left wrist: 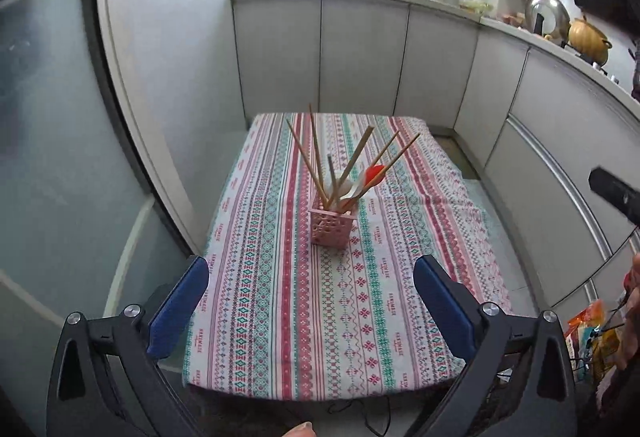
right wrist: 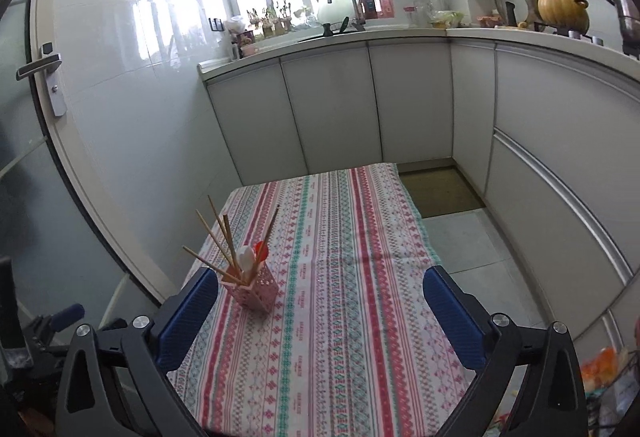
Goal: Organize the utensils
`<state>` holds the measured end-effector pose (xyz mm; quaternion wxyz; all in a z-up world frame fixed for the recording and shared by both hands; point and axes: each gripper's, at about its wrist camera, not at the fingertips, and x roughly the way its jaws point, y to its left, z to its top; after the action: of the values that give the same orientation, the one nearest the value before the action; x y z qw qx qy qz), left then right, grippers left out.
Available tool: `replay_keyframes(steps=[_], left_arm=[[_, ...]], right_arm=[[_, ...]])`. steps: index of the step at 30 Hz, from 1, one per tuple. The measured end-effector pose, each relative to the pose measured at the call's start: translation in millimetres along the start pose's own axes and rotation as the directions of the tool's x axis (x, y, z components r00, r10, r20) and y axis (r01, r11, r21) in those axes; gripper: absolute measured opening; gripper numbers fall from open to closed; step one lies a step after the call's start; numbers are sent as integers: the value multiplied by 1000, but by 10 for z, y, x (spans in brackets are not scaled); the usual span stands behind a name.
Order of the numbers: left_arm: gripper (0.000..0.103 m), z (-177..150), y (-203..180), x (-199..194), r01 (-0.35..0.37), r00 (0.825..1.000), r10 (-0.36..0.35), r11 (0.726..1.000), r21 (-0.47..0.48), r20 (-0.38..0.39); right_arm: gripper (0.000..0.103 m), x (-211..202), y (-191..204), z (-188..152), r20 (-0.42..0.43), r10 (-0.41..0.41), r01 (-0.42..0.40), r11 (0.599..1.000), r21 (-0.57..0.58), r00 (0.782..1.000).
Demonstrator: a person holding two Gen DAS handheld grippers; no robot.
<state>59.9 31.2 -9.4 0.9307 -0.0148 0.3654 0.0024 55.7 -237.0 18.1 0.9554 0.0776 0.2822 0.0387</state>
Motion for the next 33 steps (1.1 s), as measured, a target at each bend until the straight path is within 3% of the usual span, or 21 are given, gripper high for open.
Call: replay_keyframes(steps=[4, 11, 18, 33], left_arm=[[103, -77, -88, -373, -22, 997, 21, 1000, 7, 69], [103, -248, -155, -799, -80, 988, 78, 997, 9, 133], [103, -316, -165, -929, -72, 989, 70, 997, 10, 134], [103, -333, -112, -951, -76, 988, 75, 997, 5, 136]], right_arm=[[103, -385, 62, -142, 26, -133, 134, 989, -68, 991], [103, -821, 239, -274, 69, -183, 189, 976, -106, 981], [103, -900, 464, -362, 71, -181, 190, 968, -166, 981], [103, -890, 518, -388, 61, -198, 205, 964, -169, 978]])
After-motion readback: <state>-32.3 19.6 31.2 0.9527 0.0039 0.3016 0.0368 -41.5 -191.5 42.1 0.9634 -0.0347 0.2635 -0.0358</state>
